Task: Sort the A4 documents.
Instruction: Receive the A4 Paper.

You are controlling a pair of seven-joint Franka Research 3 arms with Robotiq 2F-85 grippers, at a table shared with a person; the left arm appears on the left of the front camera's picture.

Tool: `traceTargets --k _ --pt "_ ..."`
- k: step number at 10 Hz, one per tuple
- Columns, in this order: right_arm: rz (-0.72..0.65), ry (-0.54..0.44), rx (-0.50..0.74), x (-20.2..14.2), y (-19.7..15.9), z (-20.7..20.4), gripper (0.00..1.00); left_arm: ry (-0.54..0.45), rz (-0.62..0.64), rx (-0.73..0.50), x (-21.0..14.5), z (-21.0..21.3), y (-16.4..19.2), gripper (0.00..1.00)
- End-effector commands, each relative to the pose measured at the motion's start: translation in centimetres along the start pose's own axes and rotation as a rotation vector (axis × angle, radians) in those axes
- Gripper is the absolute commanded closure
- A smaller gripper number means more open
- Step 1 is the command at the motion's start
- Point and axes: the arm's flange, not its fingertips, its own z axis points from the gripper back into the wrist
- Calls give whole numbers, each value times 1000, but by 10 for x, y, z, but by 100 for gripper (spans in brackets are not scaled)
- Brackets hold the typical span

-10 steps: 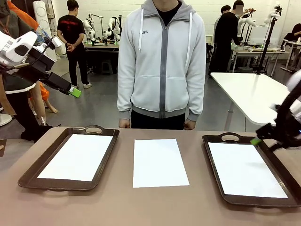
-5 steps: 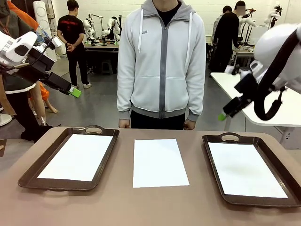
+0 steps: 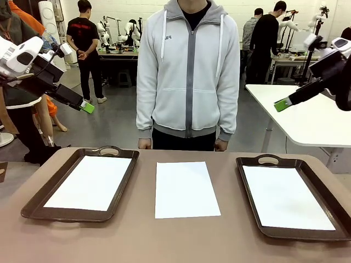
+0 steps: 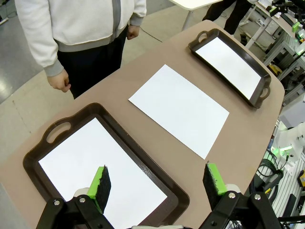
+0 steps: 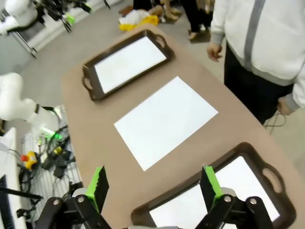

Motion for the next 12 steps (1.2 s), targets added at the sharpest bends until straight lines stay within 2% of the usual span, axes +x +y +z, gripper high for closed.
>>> traceTargets --k 1,6,12 --pt "-37 -33 60 -6 -16 -3 0 -1 -1 -1 0 0 -1 0" --pt "-61 -50 83 -8 -23 -4 0 -1 -1 -1 0 0 -1 0" --pt "-173 -49 0 -20 -42 0 0 -1 -1 -1 0 0 -1 0"
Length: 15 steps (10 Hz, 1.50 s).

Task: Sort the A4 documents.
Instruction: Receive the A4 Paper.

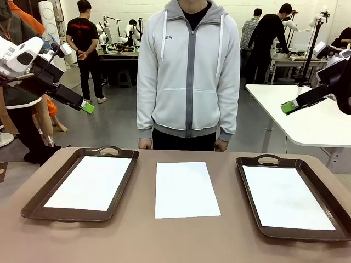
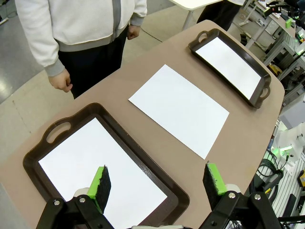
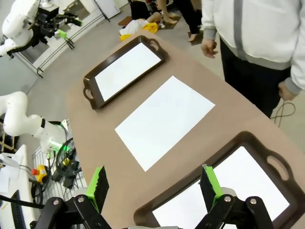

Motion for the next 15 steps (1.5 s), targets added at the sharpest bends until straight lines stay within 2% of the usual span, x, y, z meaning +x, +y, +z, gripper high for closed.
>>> traceTargets --k 1,4,8,15 --pt "-69 -28 -31 1 -7 -1 0 -1 -1 -1 0 0 -1 0" --pt "-109 -67 -67 -5 -14 11 0 -1 -1 -1 0 0 -1 0" --pt "-140 -57 -91 -8 -20 13 0 -1 -1 -1 0 0 -1 0" --pt "-108 -35 -83 -8 -19 18 0 -1 -1 -1 0 0 -1 0"
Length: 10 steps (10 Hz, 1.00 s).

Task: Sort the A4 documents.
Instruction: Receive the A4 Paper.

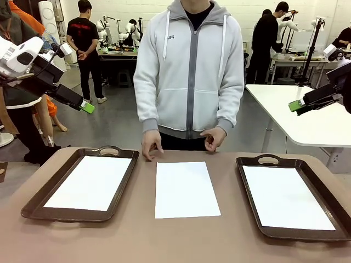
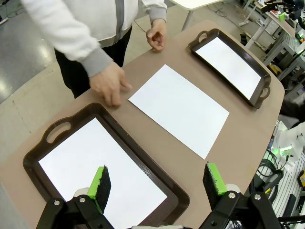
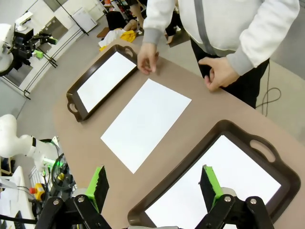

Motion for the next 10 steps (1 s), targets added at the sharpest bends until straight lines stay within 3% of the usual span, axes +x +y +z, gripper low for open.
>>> traceTargets --k 1,10 --pt "4 0 3 0 0 0 0 -1 -1 -1 0 0 -1 0" --pt "4 0 3 0 0 0 0 -1 -1 -1 0 0 -1 0"
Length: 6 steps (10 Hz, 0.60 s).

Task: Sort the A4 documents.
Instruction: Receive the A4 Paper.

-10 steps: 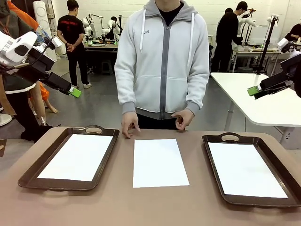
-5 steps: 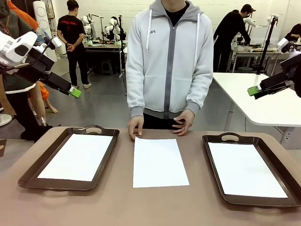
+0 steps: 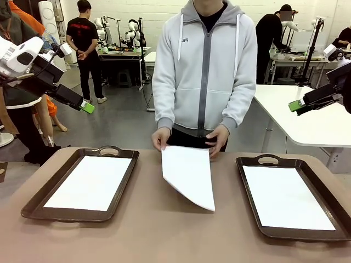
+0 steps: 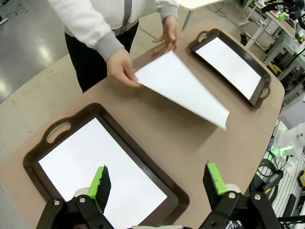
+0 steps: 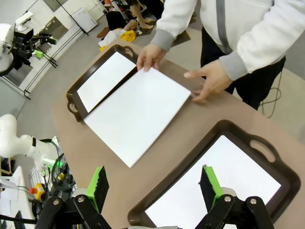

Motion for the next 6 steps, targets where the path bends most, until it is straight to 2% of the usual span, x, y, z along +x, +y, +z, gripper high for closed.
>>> traceTargets --k 1,6 --pt "4 0 3 0 0 0 0 -1 -1 -1 0 0 -1 0" --pt "4 0 3 0 0 0 0 -1 -1 -1 0 0 -1 0"
